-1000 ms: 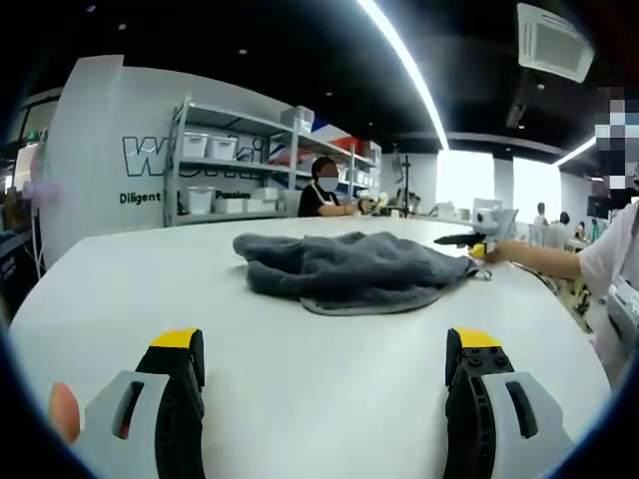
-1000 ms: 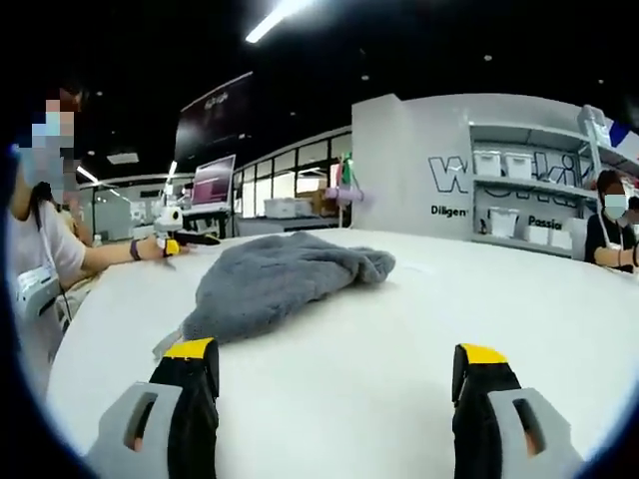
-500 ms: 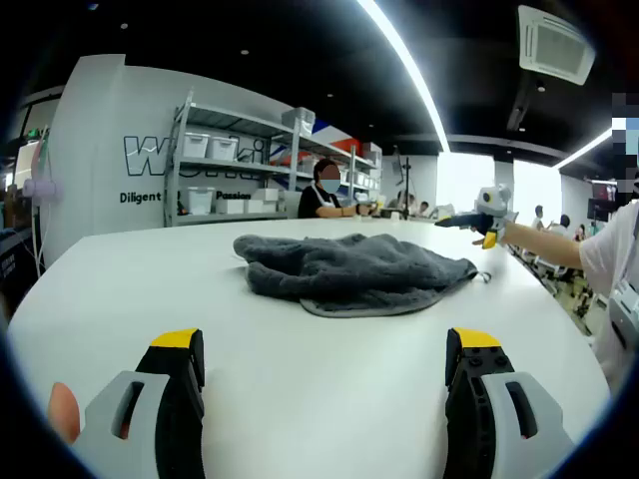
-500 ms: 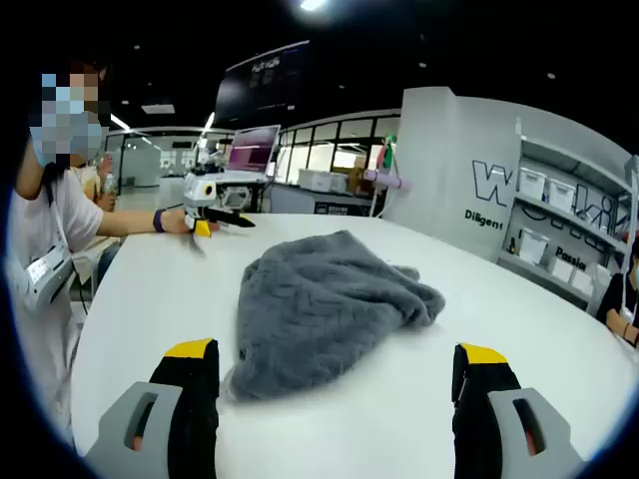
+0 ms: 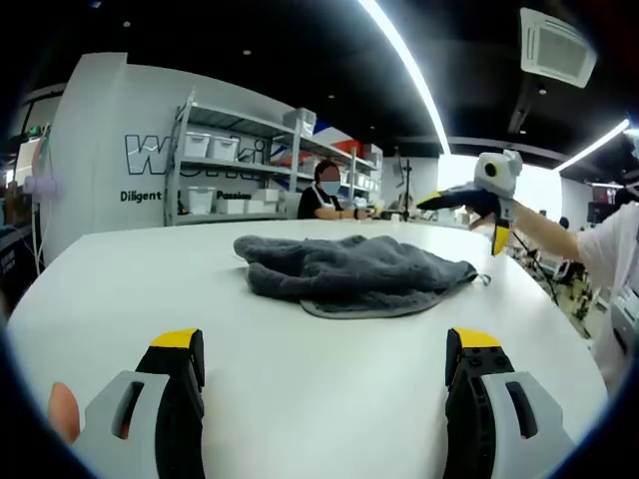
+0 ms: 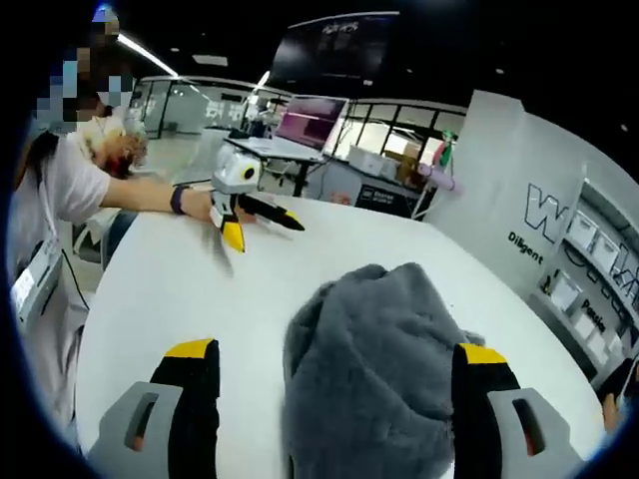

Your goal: Fold the towel on the table until its edges align and the towel forms a compact rectangular stack.

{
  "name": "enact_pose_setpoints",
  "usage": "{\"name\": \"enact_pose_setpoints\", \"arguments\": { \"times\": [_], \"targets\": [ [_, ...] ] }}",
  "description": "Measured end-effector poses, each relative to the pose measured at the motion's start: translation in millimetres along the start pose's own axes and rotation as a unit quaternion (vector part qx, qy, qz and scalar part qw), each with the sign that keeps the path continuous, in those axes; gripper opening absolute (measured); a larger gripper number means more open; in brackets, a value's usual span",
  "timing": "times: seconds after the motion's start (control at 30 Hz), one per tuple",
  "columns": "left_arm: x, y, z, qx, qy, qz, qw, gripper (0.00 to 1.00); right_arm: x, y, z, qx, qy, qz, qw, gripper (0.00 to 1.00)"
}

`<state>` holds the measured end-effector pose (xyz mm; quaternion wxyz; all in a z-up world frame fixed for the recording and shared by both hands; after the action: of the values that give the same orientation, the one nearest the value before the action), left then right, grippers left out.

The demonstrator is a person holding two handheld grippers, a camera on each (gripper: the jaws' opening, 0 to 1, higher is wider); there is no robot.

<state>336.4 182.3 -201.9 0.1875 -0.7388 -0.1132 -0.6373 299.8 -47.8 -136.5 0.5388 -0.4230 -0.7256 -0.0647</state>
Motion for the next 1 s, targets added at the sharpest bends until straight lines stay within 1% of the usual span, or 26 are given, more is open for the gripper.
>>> {"name": "enact_pose_setpoints", "arguments": {
  "times": [0.1, 0.17, 0.27, 0.43, 0.5, 0.57, 0.63, 0.67, 0.7, 0.77, 0.8, 0.9, 1.0],
  "targets": [
    [0.6, 0, 0.5, 0.0, -0.002, -0.001, 1.0, 0.99, 6.9, 14, 10, 0.012, -0.011, 0.013, 0.9998, 0.97],
    [0.6, 1, -0.4, 0.0, -0.002, -0.002, 1.0, 0.99, 9.6, 24, 13, 0.011, -0.031, 0.024, 0.9992, 0.96],
    [1.3, 1, 0.1, 0.0, -0.003, -0.003, 1.0, 0.99, 16.4, 41, 15, 0.01, -0.048, 0.028, 0.9984, 0.93],
    [1.3, 3, -1.1, -0.001, -0.004, -0.003, 1.0, 0.99, 27.2, 70, 15, -0.005, -0.067, 0.036, 0.9971, 0.87],
    [1.5, 3, -1.1, -0.001, -0.004, -0.003, 1.0, 0.99, 27.8, 83, 16, -0.01, -0.087, 0.043, 0.9952, 0.85],
    [1.7, 3, -1.1, -0.001, -0.004, -0.004, 1.0, 0.99, 27.5, 92, 19, -0.01, -0.099, 0.053, 0.9937, 0.81],
    [2.0, 3, -0.7, -0.001, -0.005, -0.004, 1.0, 0.99, 30.4, 102, 22, -0.01, -0.097, 0.05, 0.994, 0.81],
    [2.1, 4, -1.0, -0.003, -0.003, -0.004, 1.0, 0.99, 31.0, 109, 24, -0.005, -0.09, 0.055, 0.9944, 0.8],
    [2.0, 4, -1.2, -0.003, -0.002, -0.003, 1.0, 0.99, 29.2, 112, 26, -0.004, -0.084, 0.063, 0.9944, 0.8],
    [1.5, 4, -1.1, -0.004, -0.003, -0.001, 1.0, 0.99, 27.3, 121, 29, -0.004, -0.082, 0.068, 0.9943, 0.77],
    [1.4, 4, -0.8, -0.004, -0.004, 0.0, 1.0, 0.99, 25.3, 125, 29, -0.01, -0.085, 0.072, 0.9938, 0.76],
    [2.0, 4, -0.4, -0.004, -0.005, -0.002, 1.0, 0.99, 16.6, 136, 25, -0.031, -0.125, 0.09, 0.9876, 0.72],
    [2.0, 4, -0.2, -0.004, -0.004, -0.001, 1.0, 0.99, 12.7, 148, 27, -0.037, -0.137, 0.096, 0.9852, 0.63]
  ]
}}
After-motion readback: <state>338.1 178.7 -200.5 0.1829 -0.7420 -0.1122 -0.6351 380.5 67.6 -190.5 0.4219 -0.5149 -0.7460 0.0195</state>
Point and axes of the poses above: the point that each gripper's makers call its tool centre point, and the gripper's own axes: y roughly forward along the fingers, z roughly to its left, x roughly out of its top, the point moved 2 cm from there along -y, roughly backward along the fingers, and after that the axes turned 15 degrees about -x, right-handed, at the moved point
